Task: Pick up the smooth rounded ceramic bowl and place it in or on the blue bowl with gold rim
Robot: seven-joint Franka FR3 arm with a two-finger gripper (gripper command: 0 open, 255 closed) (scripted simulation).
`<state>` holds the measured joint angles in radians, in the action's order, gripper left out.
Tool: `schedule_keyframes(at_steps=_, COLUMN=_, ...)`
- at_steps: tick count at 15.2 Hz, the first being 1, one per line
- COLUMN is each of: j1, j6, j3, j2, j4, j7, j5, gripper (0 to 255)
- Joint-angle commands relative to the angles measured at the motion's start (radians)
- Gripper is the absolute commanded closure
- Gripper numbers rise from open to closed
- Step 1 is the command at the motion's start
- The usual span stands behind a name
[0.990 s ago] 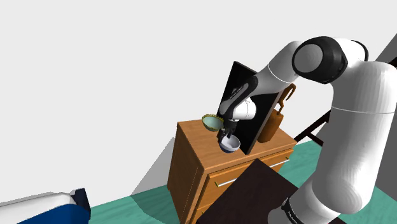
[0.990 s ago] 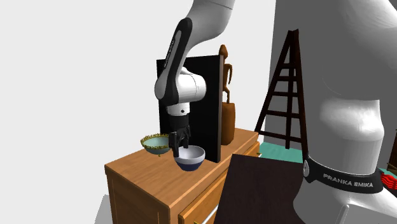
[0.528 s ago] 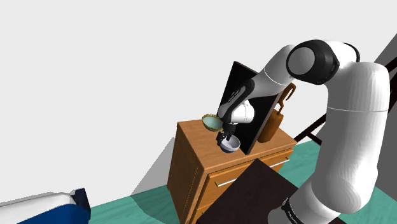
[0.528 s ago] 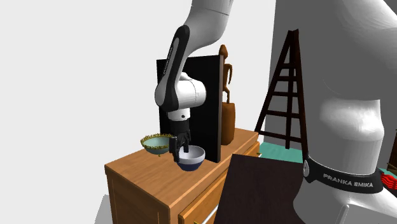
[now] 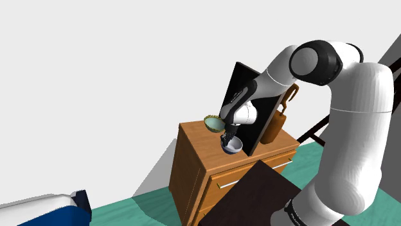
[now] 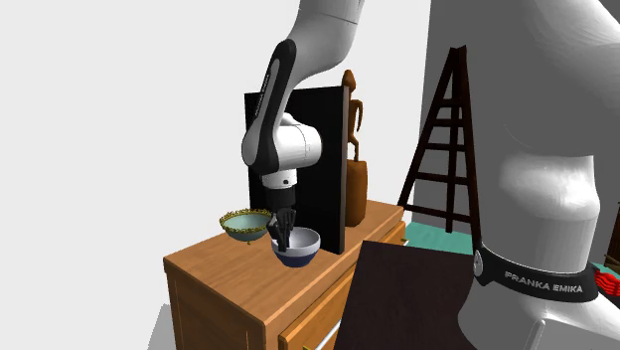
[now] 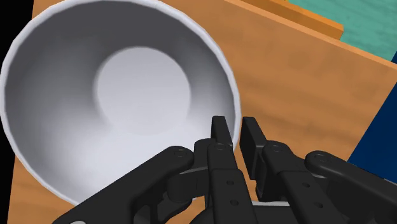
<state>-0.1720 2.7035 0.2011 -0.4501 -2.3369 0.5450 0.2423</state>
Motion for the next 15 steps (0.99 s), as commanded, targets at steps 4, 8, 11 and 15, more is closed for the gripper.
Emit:
schedule_keyframes(at_steps=4, j1=0.0, j6=0.0, j3=0.0, j2=0.0, j4=0.0, j7=0.0, j5=0.0, gripper=255)
schedule_keyframes(at_steps=8, j1=0.012, j6=-0.031, j3=0.017, j2=0.042, j4=-0.01, j7=-0.014, j5=-0.019, gripper=255)
schedule_keyframes(at_steps=11, j1=0.024, j6=-0.064, j3=0.033, j2=0.083, j4=-0.018, j7=-0.029, j5=-0.039, gripper=255)
schedule_keyframes(at_steps=15, j1=0.037, j6=-0.109, j3=0.052, j2=0.137, j4=-0.025, j7=-0.05, j5=-0.068, gripper=255)
